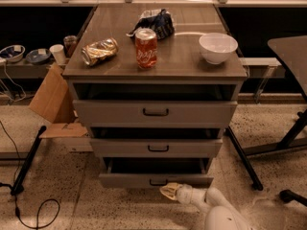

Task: Close bottom drawer

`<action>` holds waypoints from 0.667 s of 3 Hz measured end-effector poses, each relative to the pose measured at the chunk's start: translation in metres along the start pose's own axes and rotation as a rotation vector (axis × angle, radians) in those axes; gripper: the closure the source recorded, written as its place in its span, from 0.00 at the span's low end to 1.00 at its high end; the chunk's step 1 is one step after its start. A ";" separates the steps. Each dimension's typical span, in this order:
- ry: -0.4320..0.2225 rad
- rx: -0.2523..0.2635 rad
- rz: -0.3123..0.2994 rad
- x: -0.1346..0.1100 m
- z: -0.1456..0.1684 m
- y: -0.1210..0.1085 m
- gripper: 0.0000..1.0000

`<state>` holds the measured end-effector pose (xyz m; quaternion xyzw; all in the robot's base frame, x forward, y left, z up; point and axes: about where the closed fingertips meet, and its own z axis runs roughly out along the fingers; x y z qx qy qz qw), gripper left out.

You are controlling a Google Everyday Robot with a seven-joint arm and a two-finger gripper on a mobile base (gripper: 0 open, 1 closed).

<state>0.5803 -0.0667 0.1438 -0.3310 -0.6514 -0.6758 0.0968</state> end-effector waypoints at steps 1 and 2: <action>0.003 0.052 -0.006 -0.004 0.010 0.005 1.00; 0.004 0.099 -0.030 -0.007 0.021 0.011 1.00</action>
Offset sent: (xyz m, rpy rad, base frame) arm 0.0287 0.0221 0.0088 -0.1373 -0.0107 0.0900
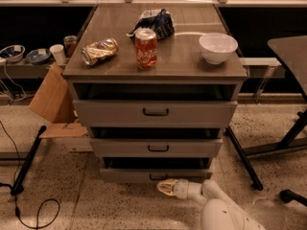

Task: Close bottom drawer

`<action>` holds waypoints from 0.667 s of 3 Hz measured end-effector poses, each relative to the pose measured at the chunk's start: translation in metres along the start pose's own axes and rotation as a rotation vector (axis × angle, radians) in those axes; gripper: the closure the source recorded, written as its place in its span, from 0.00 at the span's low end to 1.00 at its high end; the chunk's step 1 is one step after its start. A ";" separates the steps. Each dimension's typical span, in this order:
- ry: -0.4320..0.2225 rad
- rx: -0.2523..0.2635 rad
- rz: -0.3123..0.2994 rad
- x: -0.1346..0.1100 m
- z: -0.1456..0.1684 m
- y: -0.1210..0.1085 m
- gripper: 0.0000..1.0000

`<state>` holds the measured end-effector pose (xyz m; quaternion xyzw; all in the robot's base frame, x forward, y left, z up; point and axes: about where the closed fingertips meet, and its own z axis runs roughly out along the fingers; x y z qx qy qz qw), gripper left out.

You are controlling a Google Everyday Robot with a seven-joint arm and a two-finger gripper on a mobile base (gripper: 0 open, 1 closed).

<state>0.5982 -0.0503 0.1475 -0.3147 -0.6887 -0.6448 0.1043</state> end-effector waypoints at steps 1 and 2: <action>0.033 0.018 -0.049 0.005 0.011 0.009 1.00; 0.042 0.027 -0.079 0.006 0.014 0.015 1.00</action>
Offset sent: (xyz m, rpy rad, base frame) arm 0.0094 0.0137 0.0225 -0.0362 -0.1012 0.0697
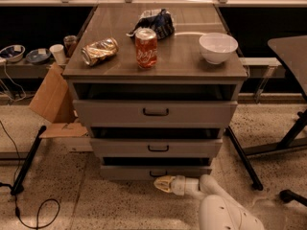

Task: Close bottom drawer

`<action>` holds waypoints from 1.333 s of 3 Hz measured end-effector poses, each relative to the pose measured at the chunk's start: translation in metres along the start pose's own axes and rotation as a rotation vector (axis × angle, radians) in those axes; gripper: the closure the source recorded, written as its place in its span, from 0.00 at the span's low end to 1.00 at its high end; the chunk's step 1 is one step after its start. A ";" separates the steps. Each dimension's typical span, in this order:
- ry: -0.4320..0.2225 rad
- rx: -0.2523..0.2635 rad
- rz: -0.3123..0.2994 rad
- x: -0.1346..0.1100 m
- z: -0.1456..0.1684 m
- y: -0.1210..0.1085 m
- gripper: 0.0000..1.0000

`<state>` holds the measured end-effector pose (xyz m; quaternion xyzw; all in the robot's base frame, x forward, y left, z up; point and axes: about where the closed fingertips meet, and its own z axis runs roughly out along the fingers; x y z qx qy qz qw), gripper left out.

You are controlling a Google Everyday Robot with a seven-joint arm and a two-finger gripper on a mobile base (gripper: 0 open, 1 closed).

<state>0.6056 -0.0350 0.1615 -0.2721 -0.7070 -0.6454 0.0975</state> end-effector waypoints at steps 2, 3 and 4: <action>-0.022 0.017 -0.017 0.000 0.001 0.006 1.00; -0.029 0.047 -0.017 0.002 0.009 0.008 1.00; -0.041 0.086 -0.003 0.002 0.015 0.009 1.00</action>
Offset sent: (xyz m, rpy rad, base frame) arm 0.0016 -0.0021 0.0111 -0.0527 -0.0149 -0.0257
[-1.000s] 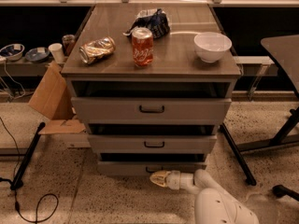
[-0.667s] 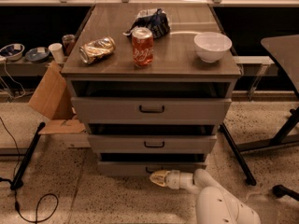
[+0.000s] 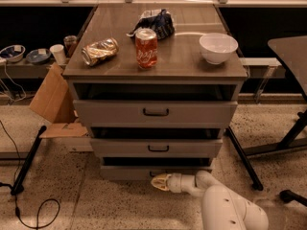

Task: Close bottom drawer

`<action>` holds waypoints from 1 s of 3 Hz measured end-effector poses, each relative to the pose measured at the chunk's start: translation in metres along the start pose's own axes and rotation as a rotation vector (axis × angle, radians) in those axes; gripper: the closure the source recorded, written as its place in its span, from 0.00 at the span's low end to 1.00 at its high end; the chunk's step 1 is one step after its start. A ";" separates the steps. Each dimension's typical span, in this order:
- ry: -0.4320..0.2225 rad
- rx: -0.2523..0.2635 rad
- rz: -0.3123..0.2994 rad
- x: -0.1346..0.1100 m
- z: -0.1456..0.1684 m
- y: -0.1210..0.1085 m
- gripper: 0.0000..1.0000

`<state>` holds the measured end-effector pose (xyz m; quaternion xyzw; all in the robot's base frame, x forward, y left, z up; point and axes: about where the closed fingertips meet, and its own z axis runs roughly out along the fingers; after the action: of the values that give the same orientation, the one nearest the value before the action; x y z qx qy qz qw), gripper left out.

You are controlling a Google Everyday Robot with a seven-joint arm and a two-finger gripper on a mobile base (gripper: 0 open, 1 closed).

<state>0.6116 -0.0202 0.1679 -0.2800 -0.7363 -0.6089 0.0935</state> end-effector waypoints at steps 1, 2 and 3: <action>-0.014 0.032 0.008 0.000 0.006 0.002 1.00; -0.050 0.052 0.031 -0.002 0.006 0.000 1.00; -0.094 0.055 0.049 -0.003 0.004 0.000 1.00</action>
Offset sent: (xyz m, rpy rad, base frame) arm 0.0026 -0.0007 -0.0034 -0.1115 0.0724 -0.0738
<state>0.6147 -0.0178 0.1652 -0.3238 -0.7490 -0.5722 0.0813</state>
